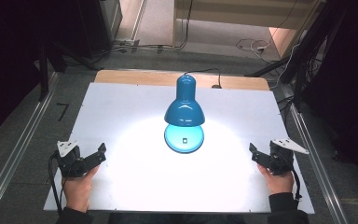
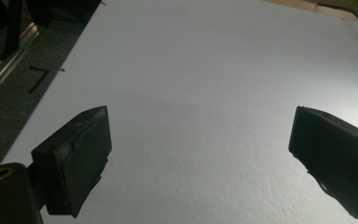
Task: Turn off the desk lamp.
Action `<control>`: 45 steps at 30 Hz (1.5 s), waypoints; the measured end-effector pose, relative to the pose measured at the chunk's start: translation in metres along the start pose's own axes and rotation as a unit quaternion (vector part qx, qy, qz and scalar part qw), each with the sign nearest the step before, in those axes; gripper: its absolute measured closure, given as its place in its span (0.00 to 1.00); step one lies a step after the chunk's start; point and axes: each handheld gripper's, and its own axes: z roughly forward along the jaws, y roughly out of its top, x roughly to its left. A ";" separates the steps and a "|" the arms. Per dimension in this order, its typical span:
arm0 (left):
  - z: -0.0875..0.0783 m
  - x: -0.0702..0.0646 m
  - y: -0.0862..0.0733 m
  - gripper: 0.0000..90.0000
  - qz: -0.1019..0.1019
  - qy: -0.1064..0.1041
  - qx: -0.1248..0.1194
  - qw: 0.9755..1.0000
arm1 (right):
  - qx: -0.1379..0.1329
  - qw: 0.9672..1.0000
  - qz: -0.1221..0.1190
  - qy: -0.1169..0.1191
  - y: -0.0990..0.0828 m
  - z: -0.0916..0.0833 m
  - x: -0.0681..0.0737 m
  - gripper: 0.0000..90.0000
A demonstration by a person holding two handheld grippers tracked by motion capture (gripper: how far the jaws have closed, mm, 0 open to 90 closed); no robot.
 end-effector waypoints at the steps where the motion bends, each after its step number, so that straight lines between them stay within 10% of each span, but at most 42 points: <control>1: 0.001 0.001 0.001 0.07 0.003 0.006 -0.002 1.000 | 0.000 1.000 0.000 0.000 0.000 0.000 0.000 0.18; 45: 0.006 0.001 0.000 0.07 0.000 0.004 0.008 1.000 | -0.028 0.995 -0.058 0.074 0.015 0.017 0.065 0.08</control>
